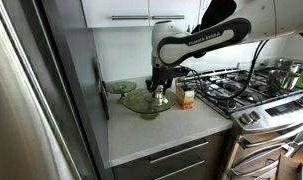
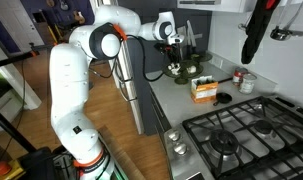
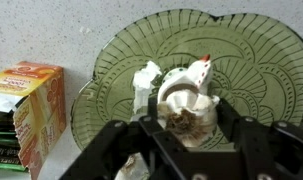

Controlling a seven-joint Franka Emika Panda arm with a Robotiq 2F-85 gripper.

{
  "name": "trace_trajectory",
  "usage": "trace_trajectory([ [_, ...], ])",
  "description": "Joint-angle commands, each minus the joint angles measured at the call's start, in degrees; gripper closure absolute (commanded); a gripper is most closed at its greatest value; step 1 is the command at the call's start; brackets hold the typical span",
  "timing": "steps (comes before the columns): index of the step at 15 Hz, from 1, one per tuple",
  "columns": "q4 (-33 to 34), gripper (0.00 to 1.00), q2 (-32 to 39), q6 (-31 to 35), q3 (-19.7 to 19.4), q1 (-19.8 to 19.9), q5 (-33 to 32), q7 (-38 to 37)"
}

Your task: Swap the bulbs of garlic on the holder

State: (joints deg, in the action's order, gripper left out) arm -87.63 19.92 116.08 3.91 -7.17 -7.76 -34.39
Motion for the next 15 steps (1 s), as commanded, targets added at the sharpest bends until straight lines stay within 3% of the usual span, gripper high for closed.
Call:
trace_trajectory([
  [1,1.91,0.66,0.08,-2.93,-1.16,-1.23,0.73,1.09],
  [7,5.69,0.66,0.15,-4.26,-1.27,-3.33,-2.21,0.62],
  [15,13.26,0.66,6.82,-4.44,-0.81,-6.97,-2.81,1.29],
])
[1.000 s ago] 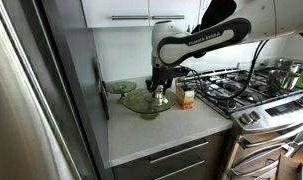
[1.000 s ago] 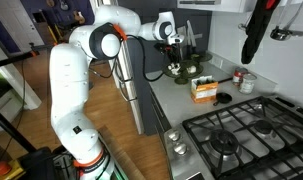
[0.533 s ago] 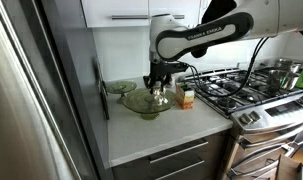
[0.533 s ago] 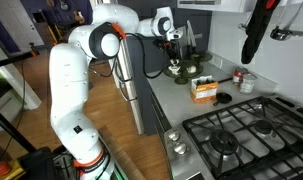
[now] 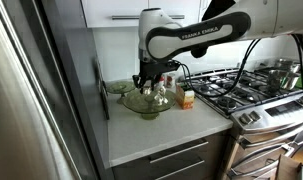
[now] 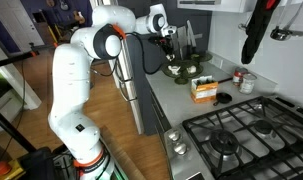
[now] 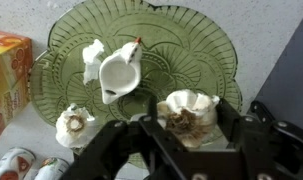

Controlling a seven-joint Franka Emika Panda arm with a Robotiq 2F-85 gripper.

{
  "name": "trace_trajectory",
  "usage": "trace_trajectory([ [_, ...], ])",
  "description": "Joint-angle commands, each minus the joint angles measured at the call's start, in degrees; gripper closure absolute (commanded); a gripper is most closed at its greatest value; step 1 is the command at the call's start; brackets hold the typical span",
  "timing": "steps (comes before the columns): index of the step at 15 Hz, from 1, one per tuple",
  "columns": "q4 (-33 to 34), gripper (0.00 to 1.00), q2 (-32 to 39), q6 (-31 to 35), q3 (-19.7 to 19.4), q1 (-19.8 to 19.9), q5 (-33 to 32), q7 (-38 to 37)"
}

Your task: Swap the bulbs of garlic on the holder

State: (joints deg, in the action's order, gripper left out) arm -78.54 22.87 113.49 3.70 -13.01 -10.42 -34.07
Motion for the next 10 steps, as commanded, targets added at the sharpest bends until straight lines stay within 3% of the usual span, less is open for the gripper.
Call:
trace_trajectory([
  [1,4.71,0.66,4.70,-1.92,-0.81,-1.34,-0.13,0.84],
  [7,6.99,0.66,8.22,-1.64,-1.56,-1.77,0.43,0.59],
  [8,7.42,0.16,8.44,-1.63,-1.73,-1.87,0.26,0.56],
  [10,8.10,0.08,8.10,-1.49,-2.53,-2.23,-0.65,-0.08],
])
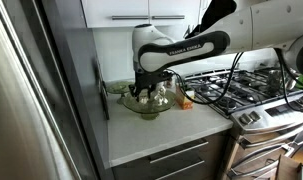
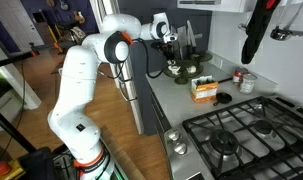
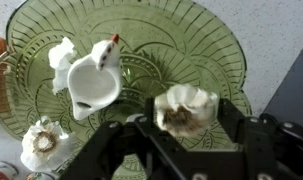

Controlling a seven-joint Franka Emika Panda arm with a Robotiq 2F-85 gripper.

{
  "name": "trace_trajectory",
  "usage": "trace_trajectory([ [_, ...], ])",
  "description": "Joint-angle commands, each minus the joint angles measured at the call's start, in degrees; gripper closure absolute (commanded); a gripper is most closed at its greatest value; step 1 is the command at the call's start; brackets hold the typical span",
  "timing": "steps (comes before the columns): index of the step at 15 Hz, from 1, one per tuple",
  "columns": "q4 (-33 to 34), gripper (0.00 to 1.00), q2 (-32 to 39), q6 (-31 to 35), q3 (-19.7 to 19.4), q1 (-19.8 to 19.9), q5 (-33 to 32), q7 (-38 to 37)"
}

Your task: Swap the bulbs of garlic on the holder

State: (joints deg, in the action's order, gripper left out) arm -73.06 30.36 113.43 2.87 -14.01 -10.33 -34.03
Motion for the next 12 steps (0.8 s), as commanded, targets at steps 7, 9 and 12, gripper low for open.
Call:
trace_trajectory([
  [7,4.88,0.00,-0.97,0.13,-3.13,-0.31,-2.15,-2.01],
  [9,5.31,0.01,-1.06,0.14,-3.34,-0.09,-2.31,-2.03],
  [12,5.31,0.00,-0.78,0.14,-3.20,-0.31,-2.31,-2.03],
])
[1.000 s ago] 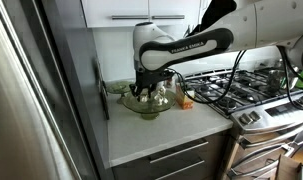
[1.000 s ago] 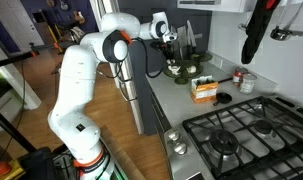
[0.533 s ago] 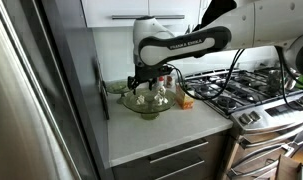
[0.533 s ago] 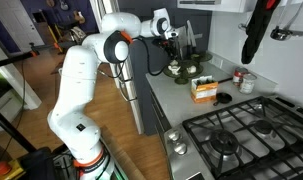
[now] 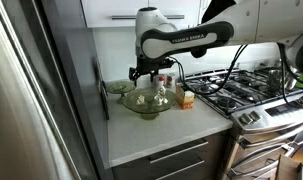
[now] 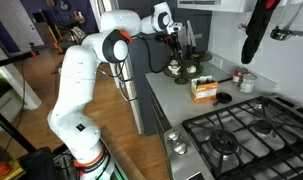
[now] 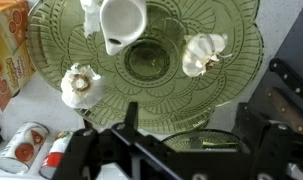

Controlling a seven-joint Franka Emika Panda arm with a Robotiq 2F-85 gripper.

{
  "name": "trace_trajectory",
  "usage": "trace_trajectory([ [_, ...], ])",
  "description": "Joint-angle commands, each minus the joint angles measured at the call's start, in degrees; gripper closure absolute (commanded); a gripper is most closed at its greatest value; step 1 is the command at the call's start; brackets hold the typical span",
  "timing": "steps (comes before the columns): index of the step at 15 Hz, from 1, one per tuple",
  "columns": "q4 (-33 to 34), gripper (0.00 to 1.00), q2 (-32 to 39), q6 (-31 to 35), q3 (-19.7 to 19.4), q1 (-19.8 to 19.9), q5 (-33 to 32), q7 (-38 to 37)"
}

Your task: Swap the bulbs of garlic on the holder

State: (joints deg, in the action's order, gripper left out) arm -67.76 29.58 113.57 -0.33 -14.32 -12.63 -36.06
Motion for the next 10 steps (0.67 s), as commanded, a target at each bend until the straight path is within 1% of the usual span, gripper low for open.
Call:
trace_trajectory([
  [1,0.00,0.00,0.01,0.00,0.02,-0.01,0.00,0.00],
  [2,0.00,0.00,0.01,0.00,0.02,-0.01,0.00,0.00],
  [3,0.84,0.00,1.00,-0.57,-1.73,-0.58,-2.40,-2.98],
  [5,2.15,0.00,2.61,-1.02,-2.95,0.59,-2.56,-5.32],
  [10,5.64,0.00,6.63,-2.86,-5.34,3.02,-1.03,-7.02],
])
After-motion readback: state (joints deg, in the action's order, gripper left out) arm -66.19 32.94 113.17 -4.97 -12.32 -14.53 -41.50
